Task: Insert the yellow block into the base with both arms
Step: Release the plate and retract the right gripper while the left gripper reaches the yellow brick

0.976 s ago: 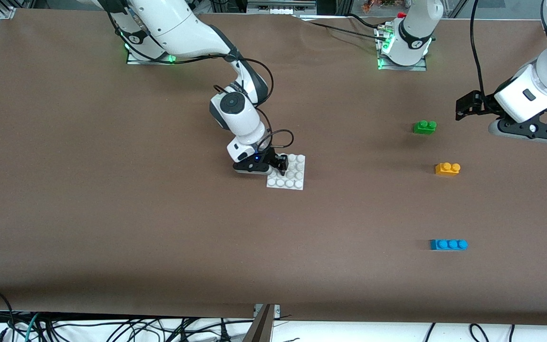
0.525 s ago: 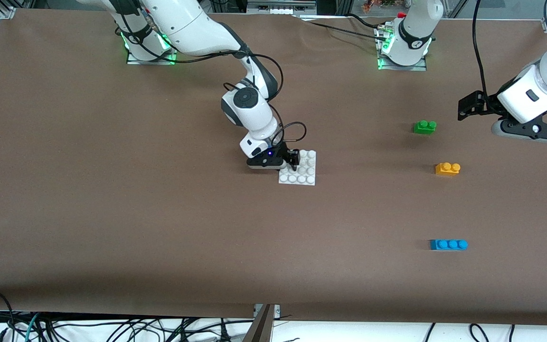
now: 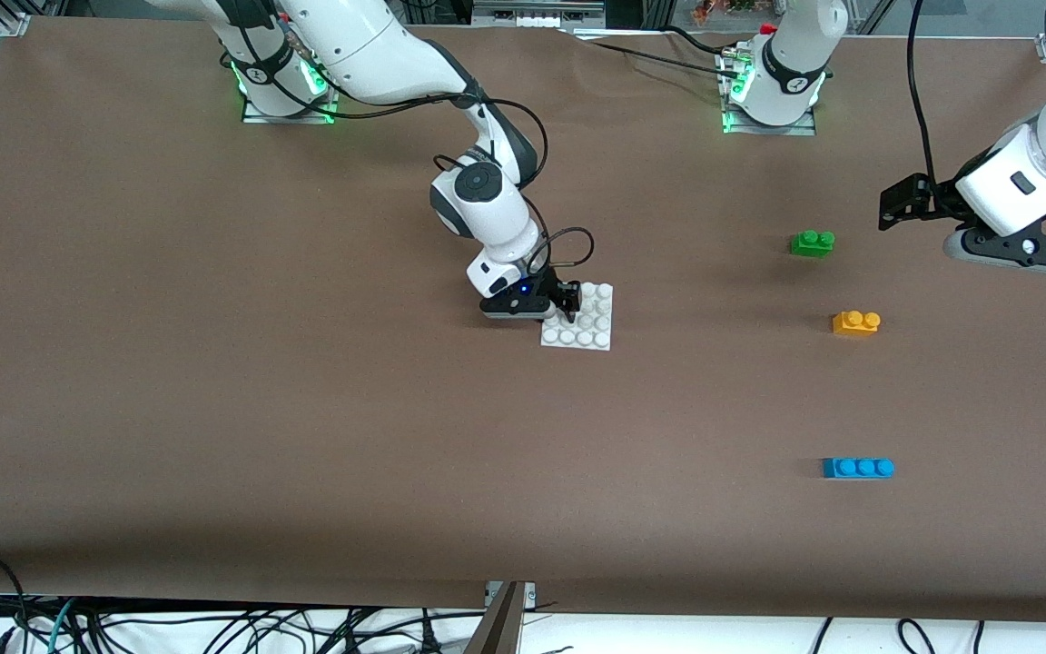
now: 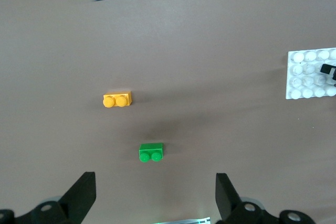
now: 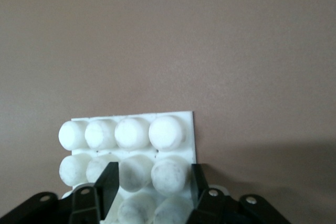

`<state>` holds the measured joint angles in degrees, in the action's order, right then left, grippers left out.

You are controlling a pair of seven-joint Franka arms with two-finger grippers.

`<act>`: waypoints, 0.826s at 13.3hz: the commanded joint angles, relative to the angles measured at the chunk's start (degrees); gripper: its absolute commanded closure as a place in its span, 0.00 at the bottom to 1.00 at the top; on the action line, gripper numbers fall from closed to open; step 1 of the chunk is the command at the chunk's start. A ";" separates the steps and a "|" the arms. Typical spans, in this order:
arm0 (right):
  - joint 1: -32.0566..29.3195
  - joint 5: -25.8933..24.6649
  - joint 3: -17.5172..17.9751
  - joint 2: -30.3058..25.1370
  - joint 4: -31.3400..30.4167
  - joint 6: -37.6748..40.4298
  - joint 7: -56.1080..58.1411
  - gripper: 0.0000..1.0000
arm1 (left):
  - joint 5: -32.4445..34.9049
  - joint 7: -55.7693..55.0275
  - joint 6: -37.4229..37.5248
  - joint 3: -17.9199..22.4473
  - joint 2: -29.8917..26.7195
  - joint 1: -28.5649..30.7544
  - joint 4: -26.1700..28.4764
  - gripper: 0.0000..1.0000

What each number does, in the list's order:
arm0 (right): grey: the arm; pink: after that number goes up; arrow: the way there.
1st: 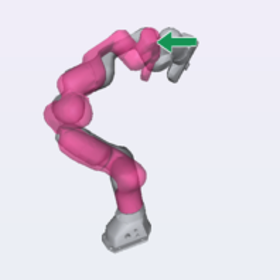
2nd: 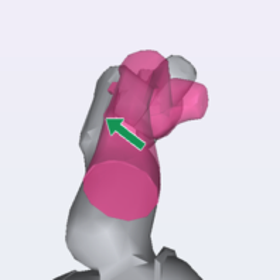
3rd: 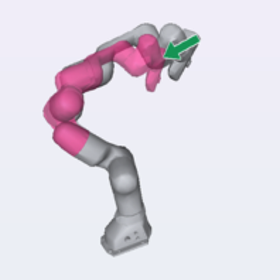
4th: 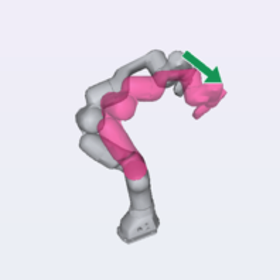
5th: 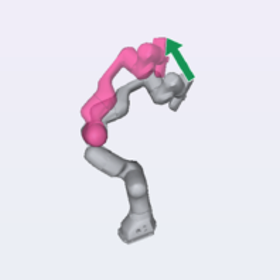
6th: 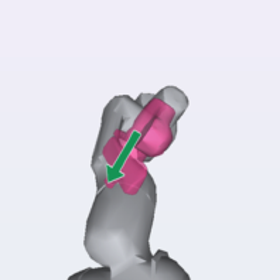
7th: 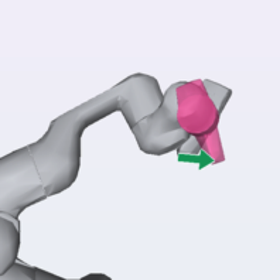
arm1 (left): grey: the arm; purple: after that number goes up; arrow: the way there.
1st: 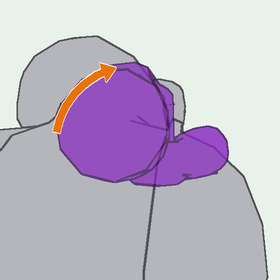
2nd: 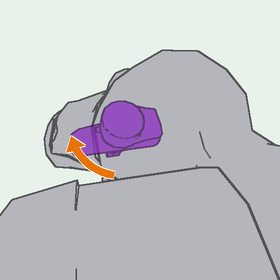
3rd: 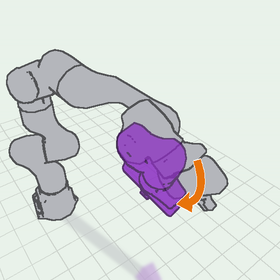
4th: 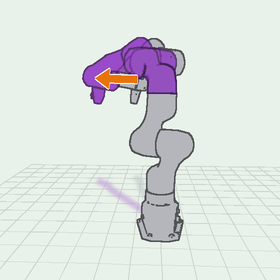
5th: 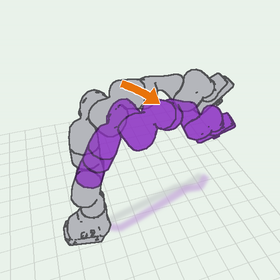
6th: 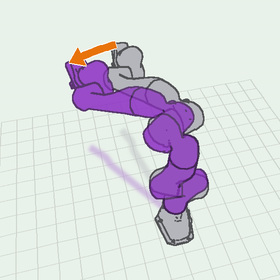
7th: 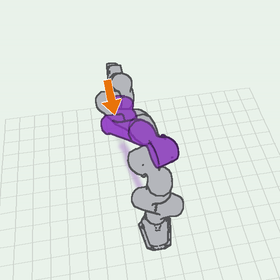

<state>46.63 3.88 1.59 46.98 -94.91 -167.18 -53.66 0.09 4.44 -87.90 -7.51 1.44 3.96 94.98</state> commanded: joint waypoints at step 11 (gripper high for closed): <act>-25.25 0.78 2.18 -28.31 -3.68 44.37 21.81 0.00 | -0.53 0.57 0.45 0.39 5.06 1.57 -1.72 0.00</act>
<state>26.32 3.66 2.25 26.44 -92.68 -127.18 -37.86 0.09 4.44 -87.94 -7.20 4.37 4.71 94.93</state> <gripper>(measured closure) 0.000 0.000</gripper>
